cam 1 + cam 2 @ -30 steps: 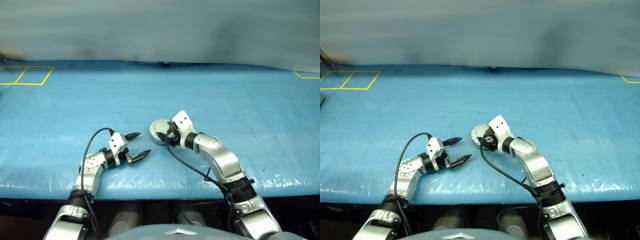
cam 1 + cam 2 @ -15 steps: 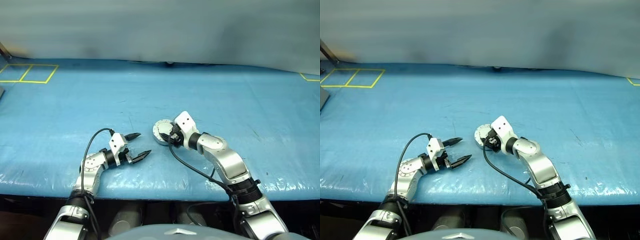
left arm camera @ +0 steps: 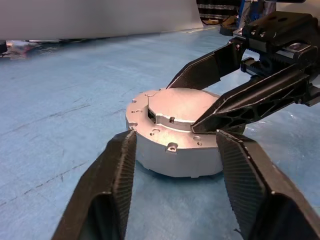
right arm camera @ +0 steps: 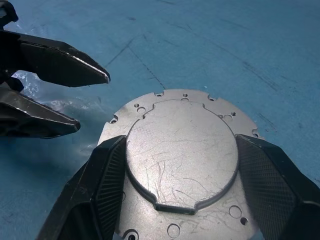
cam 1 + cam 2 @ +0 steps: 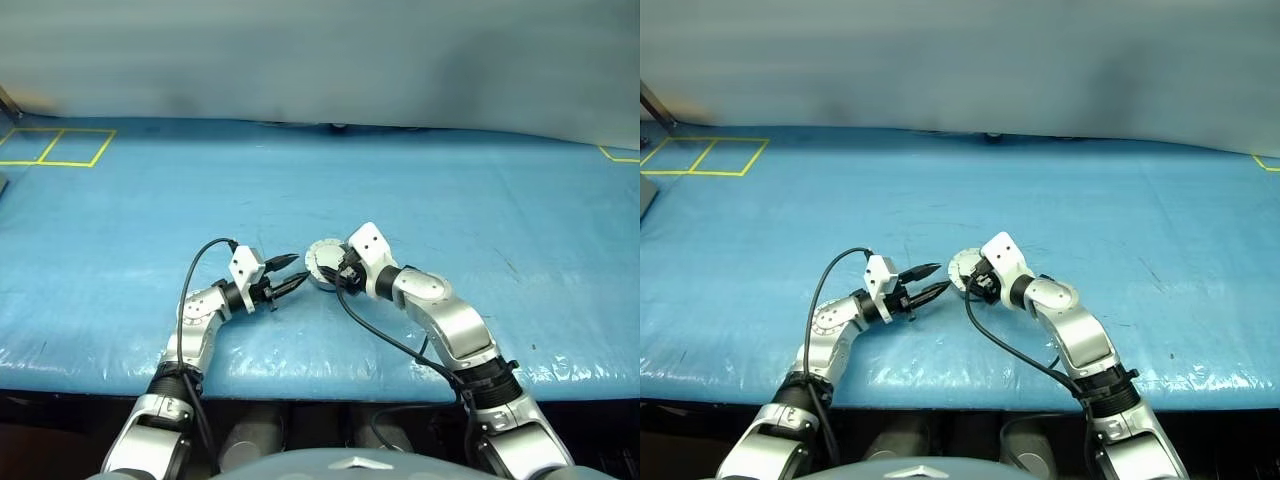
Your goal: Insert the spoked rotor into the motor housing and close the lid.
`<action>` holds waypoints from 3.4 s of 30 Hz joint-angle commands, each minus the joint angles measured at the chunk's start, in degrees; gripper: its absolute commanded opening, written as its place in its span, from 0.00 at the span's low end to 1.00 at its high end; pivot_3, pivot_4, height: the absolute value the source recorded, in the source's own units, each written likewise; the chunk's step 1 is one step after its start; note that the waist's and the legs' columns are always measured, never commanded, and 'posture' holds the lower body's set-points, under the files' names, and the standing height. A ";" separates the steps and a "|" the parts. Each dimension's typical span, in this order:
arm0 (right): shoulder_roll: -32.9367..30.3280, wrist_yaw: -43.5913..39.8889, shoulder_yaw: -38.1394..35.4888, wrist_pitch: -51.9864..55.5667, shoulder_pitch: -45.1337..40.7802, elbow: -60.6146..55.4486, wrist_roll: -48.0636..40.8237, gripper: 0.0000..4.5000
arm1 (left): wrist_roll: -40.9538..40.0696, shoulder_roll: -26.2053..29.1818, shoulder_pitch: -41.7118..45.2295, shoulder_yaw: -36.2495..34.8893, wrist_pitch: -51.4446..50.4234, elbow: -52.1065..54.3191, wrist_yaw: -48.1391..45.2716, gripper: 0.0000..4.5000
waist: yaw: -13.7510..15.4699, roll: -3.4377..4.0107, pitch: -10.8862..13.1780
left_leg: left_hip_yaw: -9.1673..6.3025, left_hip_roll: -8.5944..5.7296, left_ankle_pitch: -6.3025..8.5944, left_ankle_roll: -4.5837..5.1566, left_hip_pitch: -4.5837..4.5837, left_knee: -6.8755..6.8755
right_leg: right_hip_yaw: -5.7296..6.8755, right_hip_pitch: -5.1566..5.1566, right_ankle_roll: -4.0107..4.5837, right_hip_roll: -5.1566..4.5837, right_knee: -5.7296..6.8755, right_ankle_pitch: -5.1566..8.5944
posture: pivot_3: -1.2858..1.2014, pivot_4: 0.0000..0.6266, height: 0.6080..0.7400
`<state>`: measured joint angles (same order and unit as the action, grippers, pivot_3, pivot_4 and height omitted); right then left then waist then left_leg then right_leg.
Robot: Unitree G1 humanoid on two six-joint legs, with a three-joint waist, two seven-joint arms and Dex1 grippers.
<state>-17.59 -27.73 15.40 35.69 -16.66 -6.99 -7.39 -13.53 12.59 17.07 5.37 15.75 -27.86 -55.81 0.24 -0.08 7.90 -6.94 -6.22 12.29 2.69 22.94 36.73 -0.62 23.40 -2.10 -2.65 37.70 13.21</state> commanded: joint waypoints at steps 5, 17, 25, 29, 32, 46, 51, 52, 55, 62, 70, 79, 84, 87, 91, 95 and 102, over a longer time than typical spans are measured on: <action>-0.86 2.14 -0.07 4.23 3.41 3.72 1.87 0.67 | 3.31 -0.93 3.08 1.69 2.31 -3.12 1.18 0.01 | 0.03 -0.01 0.00 | 0.00 0.00 0.00 0.00 0.00 -0.02 | 0.01 0.00 -0.01 0.00 -0.01 0.00 | 0.52 0.24 1.00; -0.14 2.56 -0.48 4.25 4.73 1.58 0.99 0.67 | 8.53 -1.47 4.19 3.87 1.76 -4.39 5.54 0.01 | 0.70 -0.03 0.00 | -0.01 -0.01 0.00 0.00 0.00 -0.11 | 0.02 -0.01 -0.04 -0.02 -0.10 0.00 | 0.52 0.24 1.00; -2.29 -2.01 1.37 3.47 6.44 -1.09 -0.33 0.89 | 8.45 -0.64 3.04 4.91 1.64 -3.86 4.62 0.00 | 0.94 -0.07 -0.05 | -0.05 -0.01 0.00 0.01 0.00 -0.32 | 0.06 -0.06 -0.23 -0.01 -0.41 -0.10 | 0.52 0.24 1.00; -0.54 -1.81 -1.71 3.25 7.83 -3.57 -2.90 0.99 | 8.20 -0.72 2.75 5.11 1.51 -3.44 4.44 0.00 | 1.03 -0.10 -0.09 | -0.12 -0.02 0.00 0.04 0.00 -0.66 | 0.09 -0.11 -0.49 0.00 -0.82 -0.27 | 0.52 0.24 1.00; 2.12 -0.93 -5.98 3.23 8.92 -6.28 -6.79 0.99 | 8.11 -0.75 2.36 5.31 1.47 -3.06 4.25 0.00 | 1.32 -0.10 -0.09 | -0.12 -0.06 0.03 0.09 0.01 -0.76 | 0.09 -0.08 -0.47 -0.05 -0.89 -0.27 | 0.52 0.24 1.00; 11.17 6.36 -24.65 11.86 14.60 -10.81 -25.09 0.99 | 7.88 -0.67 1.56 5.60 1.85 -3.13 4.12 0.00 | 1.45 0.01 -0.01 | -0.14 -0.07 0.04 0.10 0.23 -0.83 | 0.09 0.17 -0.43 -0.06 -0.90 -0.26 | 0.52 0.24 1.00; 14.10 7.21 -27.70 14.31 15.63 -8.04 -30.37 0.99 | 7.85 -0.57 1.43 5.62 1.81 -3.00 4.07 0.00 | 1.44 0.05 0.01 | -0.14 -0.07 0.04 0.10 0.24 -0.82 | 0.09 0.16 -0.43 -0.06 -0.90 -0.26 | 0.52 0.24 1.00; 14.51 7.04 -27.83 14.62 15.68 -7.54 -31.24 0.99 | 7.88 -0.54 1.41 5.62 1.82 -3.00 4.09 0.00 | 1.44 0.05 0.01 | -0.14 -0.07 0.04 0.10 0.24 -0.82 | 0.09 0.16 -0.43 -0.06 -0.90 -0.26 | 0.52 0.24 1.00; 16.18 6.20 -28.58 15.43 15.27 -5.33 -34.80 0.99 | 7.94 -0.48 1.40 5.61 1.85 -3.02 4.16 0.00 | 1.41 0.05 0.01 | -0.14 -0.07 0.04 0.11 0.24 -0.82 | 0.09 0.16 -0.43 -0.06 -0.90 -0.26 | 0.52 0.24 1.00; 18.80 5.34 -30.74 15.59 13.53 -1.57 -41.71 0.99 | 8.21 -0.21 1.33 5.57 2.00 -3.27 4.43 0.00 | 1.37 0.07 0.02 | -0.13 -0.08 0.03 0.12 0.23 -0.81 | 0.09 0.16 -0.41 -0.07 -0.89 -0.27 | 0.52 0.24 1.00; 20.37 5.52 -32.60 14.91 13.22 0.00 -46.94 0.57 | 8.44 0.21 0.65 5.89 2.14 -3.01 4.60 0.00 | 1.32 0.11 0.04 | -0.13 -0.09 -0.05 0.26 0.24 -0.83 | 0.09 0.19 -0.23 -0.07 -0.88 -0.37 | 0.52 0.24 1.00; 19.79 6.49 -31.60 15.21 13.85 0.87 -47.02 0.29 | 8.53 0.11 0.38 6.29 2.17 -3.04 4.50 0.00 | 1.27 0.13 0.05 | -0.13 -0.09 -0.05 0.26 0.24 -0.83 | 0.09 0.19 -0.21 -0.07 -0.88 -0.39 | 0.52 0.24 1.00; 18.82 7.46 -30.03 14.41 13.91 1.72 -44.71 0.26 | 6.19 -0.38 0.36 5.48 -0.52 -2.15 3.48 0.00 | 1.10 0.25 -0.03 | -0.11 -0.08 -0.05 0.26 0.23 -0.82 | 0.08 0.17 -0.28 -0.07 -0.86 -0.35 | 0.52 0.24 1.00; 18.91 7.53 -29.99 13.86 13.92 1.67 -44.81 0.26 | 2.54 -1.21 -0.02 3.65 -3.64 -0.45 3.01 0.00 | 0.90 0.28 -0.05 | -0.11 -0.08 -0.05 0.26 0.23 -0.79 | 0.08 0.16 -0.33 -0.07 -0.86 -0.34 | 0.52 0.24 1.00; 19.06 8.03 -30.41 13.36 13.84 1.50 -45.61 0.26 | -1.29 -1.76 -0.64 1.62 -7.98 2.33 2.30 0.00 | 0.61 0.29 -0.04 | -0.11 -0.08 -0.11 0.36 0.23 -0.79 | 0.08 0.17 -0.34 -0.06 -0.85 -0.33 | 0.52 0.24 1.00; 21.81 9.74 -34.75 12.00 12.93 1.29 -51.63 0.26 | -7.48 -2.37 -1.96 -1.44 -16.98 7.39 3.14 0.00 | 0.40 0.35 0.01 | -0.11 -0.08 -0.12 0.38 0.27 -0.80 | 0.08 0.23 -0.30 -0.06 -0.85 -0.35 | 0.52 0.24 1.00; 23.86 12.71 -36.84 11.29 11.42 -0.91 -58.09 0.26 | -13.64 -2.56 -4.96 -3.11 -29.31 12.90 2.56 0.21 | -0.24 0.49 0.09 | -0.11 -0.10 -0.16 0.42 0.73 -0.78 | 0.05 0.46 -0.16 -0.04 -0.77 -0.45 | 0.52 0.24 1.00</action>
<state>4.62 -14.42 -21.13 47.98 -3.32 -4.48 -61.12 -24.83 10.43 12.19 3.23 -12.24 -17.70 -52.64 0.00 0.41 7.98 -7.04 -6.32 12.14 3.11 23.67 35.94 -0.58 23.87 -2.25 -2.69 36.93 12.75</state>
